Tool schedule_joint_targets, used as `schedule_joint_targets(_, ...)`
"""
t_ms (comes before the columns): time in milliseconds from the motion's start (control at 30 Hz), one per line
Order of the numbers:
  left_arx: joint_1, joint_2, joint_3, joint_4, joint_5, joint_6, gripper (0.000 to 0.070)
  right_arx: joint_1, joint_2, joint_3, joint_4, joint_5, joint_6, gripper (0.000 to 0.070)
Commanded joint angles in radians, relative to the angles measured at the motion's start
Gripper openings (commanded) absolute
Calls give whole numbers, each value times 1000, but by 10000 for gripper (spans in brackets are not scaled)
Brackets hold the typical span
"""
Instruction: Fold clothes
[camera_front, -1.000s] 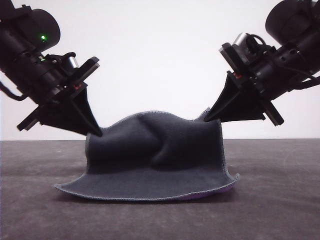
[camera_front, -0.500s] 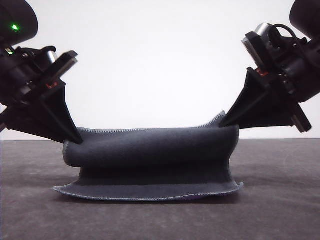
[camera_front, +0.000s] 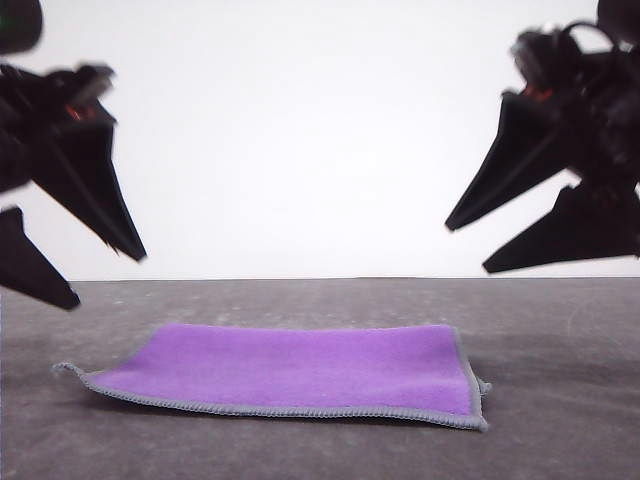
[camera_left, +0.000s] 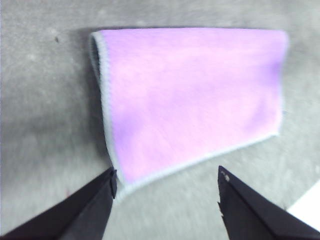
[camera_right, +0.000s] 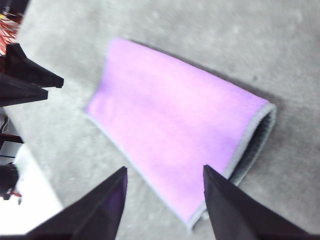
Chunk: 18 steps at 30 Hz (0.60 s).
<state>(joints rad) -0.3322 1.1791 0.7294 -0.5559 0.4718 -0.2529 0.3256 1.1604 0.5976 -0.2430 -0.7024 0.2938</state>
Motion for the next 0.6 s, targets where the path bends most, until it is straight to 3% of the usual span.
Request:
schedule_joint_targets(0,-6,-32,2,-23,-25,0,397,4,-16,4,-28,8,-13,308)
schedule_joint_targets(333,-29,-306,-1,-91,-204,-7,394,4,-132,4,-163,103,16,307)
schedule_joint_targets(567,-29,-509,-122,-49,-264,-85,394,1,-136,3,-172,150,20,307)
